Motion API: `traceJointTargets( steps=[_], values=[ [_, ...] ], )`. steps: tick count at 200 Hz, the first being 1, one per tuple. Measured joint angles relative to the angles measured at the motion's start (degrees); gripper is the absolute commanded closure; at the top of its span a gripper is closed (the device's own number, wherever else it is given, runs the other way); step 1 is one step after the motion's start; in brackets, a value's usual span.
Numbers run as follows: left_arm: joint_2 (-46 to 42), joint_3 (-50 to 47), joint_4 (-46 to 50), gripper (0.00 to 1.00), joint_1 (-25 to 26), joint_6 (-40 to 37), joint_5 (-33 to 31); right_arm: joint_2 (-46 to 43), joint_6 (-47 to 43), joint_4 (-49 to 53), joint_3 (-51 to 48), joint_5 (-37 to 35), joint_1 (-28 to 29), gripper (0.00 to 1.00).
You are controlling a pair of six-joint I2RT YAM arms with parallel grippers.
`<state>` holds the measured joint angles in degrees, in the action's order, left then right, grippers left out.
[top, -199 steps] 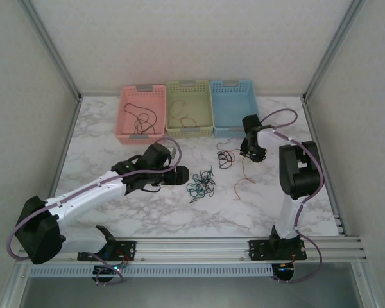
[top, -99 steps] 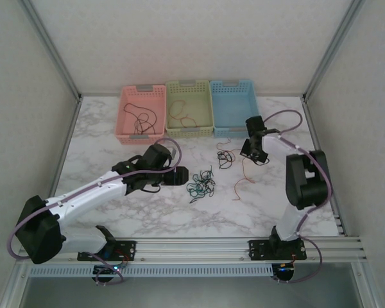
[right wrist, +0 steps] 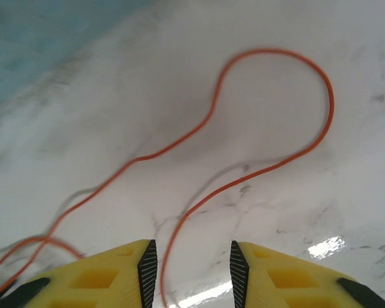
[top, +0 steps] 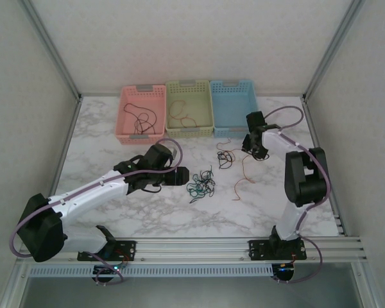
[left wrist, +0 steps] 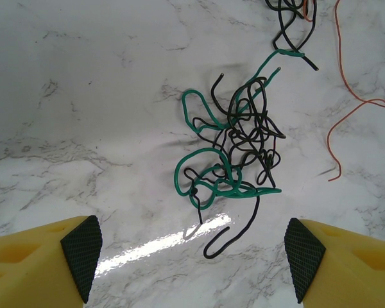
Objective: Untangle the cables
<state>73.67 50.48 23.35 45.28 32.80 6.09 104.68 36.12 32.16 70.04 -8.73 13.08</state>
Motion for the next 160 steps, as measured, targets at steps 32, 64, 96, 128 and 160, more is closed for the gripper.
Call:
traceJointTargets(
  steps=[32,64,96,128,160],
  values=[
    [0.0,0.0,0.0,0.22,0.0,0.0,0.0,3.2,2.8,0.2,0.8,-0.9,-0.7,0.61],
    [-0.1,0.0,0.1,0.22,0.0,0.0,-0.2,5.4,4.1,0.2,3.1,-1.2,-1.1,0.61],
    [-0.2,0.0,0.1,0.22,0.0,0.0,-0.3,7.6,4.2,0.0,4.5,-1.8,-1.1,0.61],
    [-0.2,0.0,0.1,0.22,0.0,0.0,-0.3,8.0,4.2,0.5,4.8,-2.2,-1.1,0.71],
    [-0.2,0.0,0.1,0.22,0.0,-0.1,-0.3,7.9,4.1,1.4,4.6,-2.7,-1.4,0.88]
  ],
)
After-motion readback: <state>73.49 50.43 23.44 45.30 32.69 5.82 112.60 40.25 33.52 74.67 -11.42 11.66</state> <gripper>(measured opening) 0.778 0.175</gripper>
